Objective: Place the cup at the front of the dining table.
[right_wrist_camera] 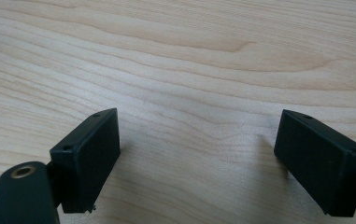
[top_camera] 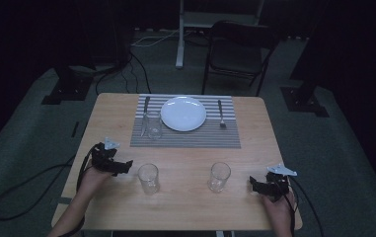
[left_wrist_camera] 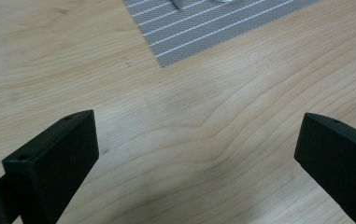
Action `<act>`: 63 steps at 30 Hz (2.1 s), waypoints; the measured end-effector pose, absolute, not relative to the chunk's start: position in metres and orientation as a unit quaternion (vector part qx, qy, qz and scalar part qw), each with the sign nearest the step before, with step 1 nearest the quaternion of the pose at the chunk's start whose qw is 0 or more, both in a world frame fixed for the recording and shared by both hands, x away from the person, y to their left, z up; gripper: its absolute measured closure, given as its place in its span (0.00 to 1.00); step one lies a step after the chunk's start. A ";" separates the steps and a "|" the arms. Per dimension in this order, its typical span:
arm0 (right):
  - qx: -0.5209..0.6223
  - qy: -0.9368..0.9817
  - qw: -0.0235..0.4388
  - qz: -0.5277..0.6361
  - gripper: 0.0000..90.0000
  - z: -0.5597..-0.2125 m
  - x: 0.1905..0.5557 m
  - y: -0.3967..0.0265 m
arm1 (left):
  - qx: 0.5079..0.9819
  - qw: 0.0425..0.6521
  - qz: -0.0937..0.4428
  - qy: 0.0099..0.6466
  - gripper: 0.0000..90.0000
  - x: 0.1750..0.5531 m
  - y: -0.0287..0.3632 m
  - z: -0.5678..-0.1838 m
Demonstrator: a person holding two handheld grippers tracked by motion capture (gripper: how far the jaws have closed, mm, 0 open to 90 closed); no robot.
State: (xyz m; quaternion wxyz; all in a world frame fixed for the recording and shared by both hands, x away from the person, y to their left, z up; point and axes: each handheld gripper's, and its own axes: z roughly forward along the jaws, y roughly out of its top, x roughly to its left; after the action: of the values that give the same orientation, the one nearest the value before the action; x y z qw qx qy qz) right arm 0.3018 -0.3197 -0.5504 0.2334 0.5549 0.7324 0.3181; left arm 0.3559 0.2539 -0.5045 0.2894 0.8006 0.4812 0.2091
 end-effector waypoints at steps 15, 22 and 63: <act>0.555 0.732 0.233 0.318 0.16 -0.550 0.302 -0.320 | 0.767 0.313 0.223 0.514 0.00 0.316 0.282 -0.510; 0.556 0.732 0.233 0.318 0.16 -0.550 0.302 -0.320 | 0.757 0.321 0.212 0.528 0.00 0.303 0.292 -0.520; 0.566 0.724 0.237 0.315 0.15 -0.550 0.302 -0.321 | 0.706 0.292 0.303 0.570 0.00 0.222 0.330 -0.539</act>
State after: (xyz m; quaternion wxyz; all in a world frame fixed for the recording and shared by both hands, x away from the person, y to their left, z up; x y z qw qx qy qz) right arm 0.3020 -0.3207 -0.5502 0.2368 0.5657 0.7245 0.3147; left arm 0.2221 0.3305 -0.5388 0.2923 0.7056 0.5701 0.3030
